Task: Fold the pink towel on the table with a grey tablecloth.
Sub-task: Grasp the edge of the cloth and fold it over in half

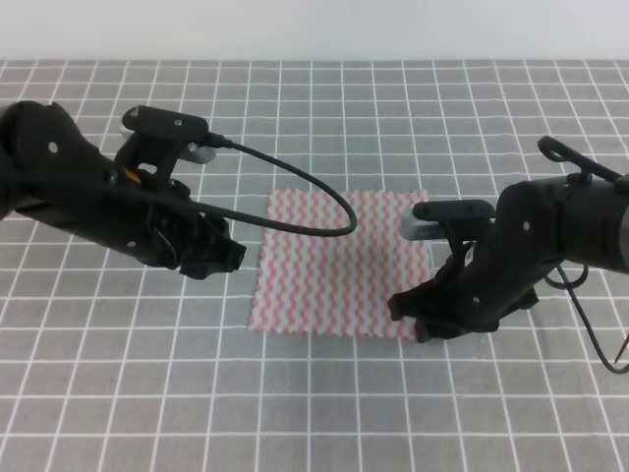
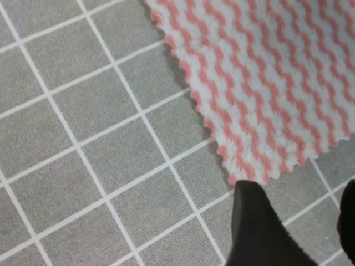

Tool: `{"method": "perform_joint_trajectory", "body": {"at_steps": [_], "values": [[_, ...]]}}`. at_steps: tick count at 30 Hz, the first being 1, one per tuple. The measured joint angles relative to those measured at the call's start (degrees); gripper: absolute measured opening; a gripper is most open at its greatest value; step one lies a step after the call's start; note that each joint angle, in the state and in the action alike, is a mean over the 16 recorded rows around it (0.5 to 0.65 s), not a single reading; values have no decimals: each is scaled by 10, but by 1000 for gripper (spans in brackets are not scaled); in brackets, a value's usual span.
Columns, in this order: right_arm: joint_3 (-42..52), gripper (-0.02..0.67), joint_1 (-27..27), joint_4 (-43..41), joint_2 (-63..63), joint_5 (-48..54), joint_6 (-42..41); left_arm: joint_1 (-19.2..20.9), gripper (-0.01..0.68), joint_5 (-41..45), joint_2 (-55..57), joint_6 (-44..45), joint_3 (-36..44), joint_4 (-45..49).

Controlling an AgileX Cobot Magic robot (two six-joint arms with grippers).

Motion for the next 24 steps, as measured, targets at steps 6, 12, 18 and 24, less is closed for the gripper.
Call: {"method": "perform_joint_trajectory", "body": {"at_steps": [6, 12, 18, 24], "values": [[0, 258, 0, -15, -2, -6, 23, 0, 297, 0, 1, 0, 0, 6], [0, 273, 0, -18, 0, -17, 35, 0, 297, -2, 1, -1, 0, 10], [0, 242, 0, -11, 0, -24, 34, 0, 298, -3, 1, -1, 0, 10], [-1, 196, 0, -12, 1, -22, 33, 0, 297, -4, 3, -1, 0, 11]]}}
